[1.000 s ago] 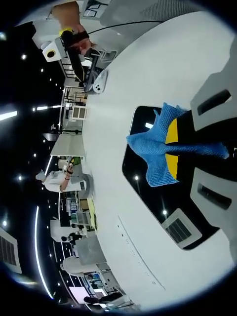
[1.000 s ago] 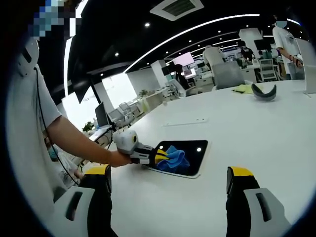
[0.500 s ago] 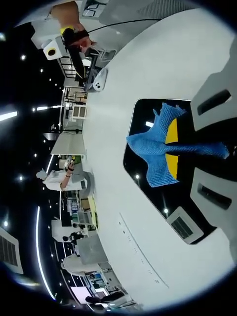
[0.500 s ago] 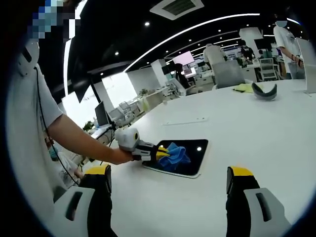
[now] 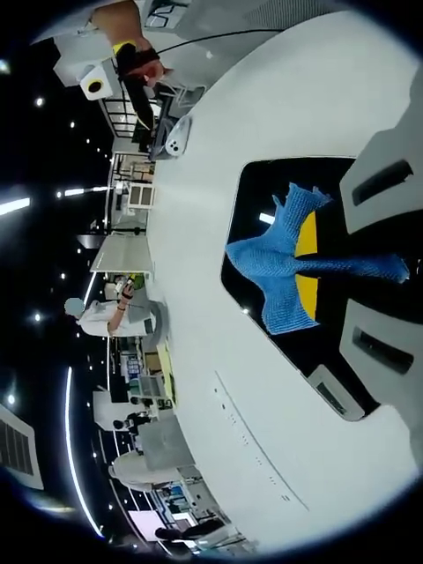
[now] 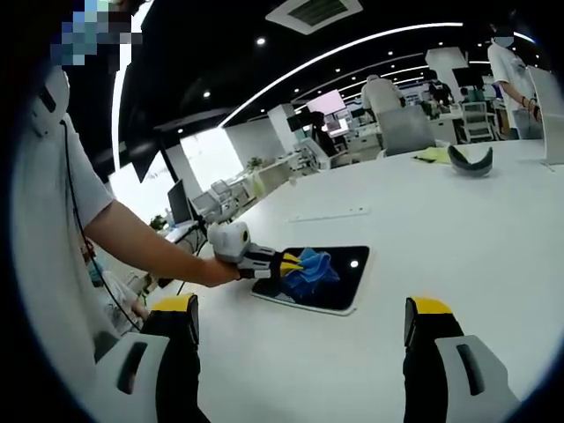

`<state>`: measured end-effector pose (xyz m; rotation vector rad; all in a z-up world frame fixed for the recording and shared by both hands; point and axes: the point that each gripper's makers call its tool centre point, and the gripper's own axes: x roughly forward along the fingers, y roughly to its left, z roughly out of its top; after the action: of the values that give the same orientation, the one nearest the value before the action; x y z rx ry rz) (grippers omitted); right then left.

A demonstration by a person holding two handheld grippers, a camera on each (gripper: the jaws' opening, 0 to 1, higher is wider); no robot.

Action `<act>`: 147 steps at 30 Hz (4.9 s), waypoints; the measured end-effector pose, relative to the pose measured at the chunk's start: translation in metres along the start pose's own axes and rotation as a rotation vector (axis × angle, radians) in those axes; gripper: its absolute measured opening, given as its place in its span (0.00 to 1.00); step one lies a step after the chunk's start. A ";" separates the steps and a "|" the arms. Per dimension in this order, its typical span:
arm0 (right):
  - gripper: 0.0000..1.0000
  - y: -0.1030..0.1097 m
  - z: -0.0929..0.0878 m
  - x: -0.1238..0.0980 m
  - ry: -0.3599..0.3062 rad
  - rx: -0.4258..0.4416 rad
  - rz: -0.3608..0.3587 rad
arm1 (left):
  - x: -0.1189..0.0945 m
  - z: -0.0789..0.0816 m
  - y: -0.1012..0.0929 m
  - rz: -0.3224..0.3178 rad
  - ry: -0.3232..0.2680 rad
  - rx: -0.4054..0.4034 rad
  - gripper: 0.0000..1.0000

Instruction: Wipe the mirror surface with the cleaning cloth until all visible marks leave the cleaned area.

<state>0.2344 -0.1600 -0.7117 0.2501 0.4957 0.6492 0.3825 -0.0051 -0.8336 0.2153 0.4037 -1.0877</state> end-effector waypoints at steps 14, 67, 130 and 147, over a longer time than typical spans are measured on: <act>0.97 -0.001 -0.001 0.002 0.007 0.003 -0.001 | 0.002 0.002 0.016 0.014 -0.002 0.009 0.03; 0.99 0.000 -0.004 0.008 0.020 0.003 0.014 | 0.010 0.007 0.061 0.069 0.005 0.020 0.03; 0.99 0.003 0.001 0.002 0.003 0.006 0.008 | -0.001 0.001 0.069 0.124 0.034 -0.007 0.03; 0.98 0.009 0.005 0.000 -0.007 -0.006 0.021 | -0.015 -0.005 0.065 0.154 0.064 -0.020 0.03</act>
<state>0.2327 -0.1534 -0.7046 0.2521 0.4848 0.6697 0.4329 0.0381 -0.8334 0.2595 0.4481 -0.9272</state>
